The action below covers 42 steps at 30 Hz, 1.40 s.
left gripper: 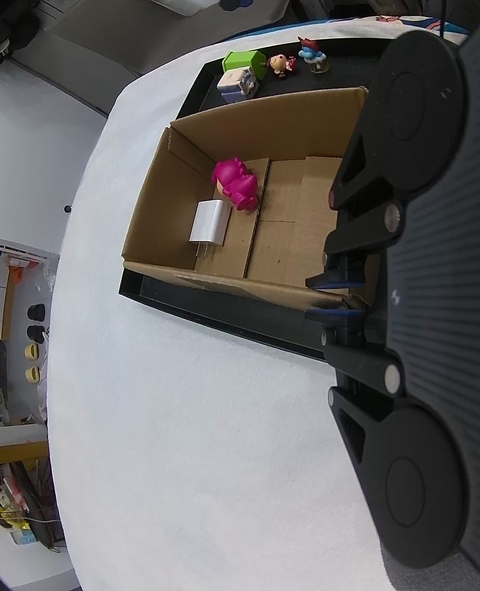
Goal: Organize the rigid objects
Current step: 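Open the right tool to release the pink doll into the box, then move the right tool to the blue-red toy and grasp it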
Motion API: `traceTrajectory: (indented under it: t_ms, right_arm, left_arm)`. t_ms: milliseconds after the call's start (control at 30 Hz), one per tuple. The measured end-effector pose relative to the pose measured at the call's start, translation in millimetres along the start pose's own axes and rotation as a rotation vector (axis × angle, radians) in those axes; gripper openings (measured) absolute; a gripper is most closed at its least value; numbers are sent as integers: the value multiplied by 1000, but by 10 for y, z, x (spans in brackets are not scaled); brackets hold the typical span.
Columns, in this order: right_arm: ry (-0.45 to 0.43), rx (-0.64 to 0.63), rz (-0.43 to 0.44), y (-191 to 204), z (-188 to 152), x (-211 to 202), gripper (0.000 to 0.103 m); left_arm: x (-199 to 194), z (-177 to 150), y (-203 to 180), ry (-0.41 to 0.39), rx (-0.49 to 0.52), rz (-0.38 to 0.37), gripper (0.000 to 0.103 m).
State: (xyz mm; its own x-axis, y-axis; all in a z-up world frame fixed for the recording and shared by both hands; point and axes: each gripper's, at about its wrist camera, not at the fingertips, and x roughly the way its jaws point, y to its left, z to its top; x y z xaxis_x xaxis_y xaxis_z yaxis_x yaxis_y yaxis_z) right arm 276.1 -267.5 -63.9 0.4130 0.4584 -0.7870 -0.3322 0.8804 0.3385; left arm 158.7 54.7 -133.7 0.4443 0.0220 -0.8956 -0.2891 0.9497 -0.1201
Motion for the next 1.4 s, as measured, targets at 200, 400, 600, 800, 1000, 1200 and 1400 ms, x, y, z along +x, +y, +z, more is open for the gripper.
traceTrajectory:
  t_ms: [200, 400, 600, 800, 1000, 1200, 1400]
  right_arm:
    - [26, 13, -5, -168, -80, -6, 62]
    - [54, 53, -9, -325, -157, -14, 62]
    - [119, 156, -17, -535, -283, 82, 58]
    - [162, 254, 15, -698, -352, 165, 53]
    - [197, 333, -9, -794, -389, 273, 48]
    - [219, 390, -59, -839, -420, 399, 47]
    - [237, 419, -126, -832, -443, 580, 43]
  left_arm:
    - [-7, 12, -25, 1, 5, 11, 9]
    - [-11, 12, -24, 0, 2, 18, 9]
    - [-13, 10, -25, 0, 0, 20, 9]
    - [-13, 0, -28, -4, -1, 19, 9]
    - [-14, -8, -19, -2, 1, 13, 9]
    - [-17, -9, -14, -3, 1, 9, 9]
    - [-18, -15, -2, -2, 0, 1, 9]
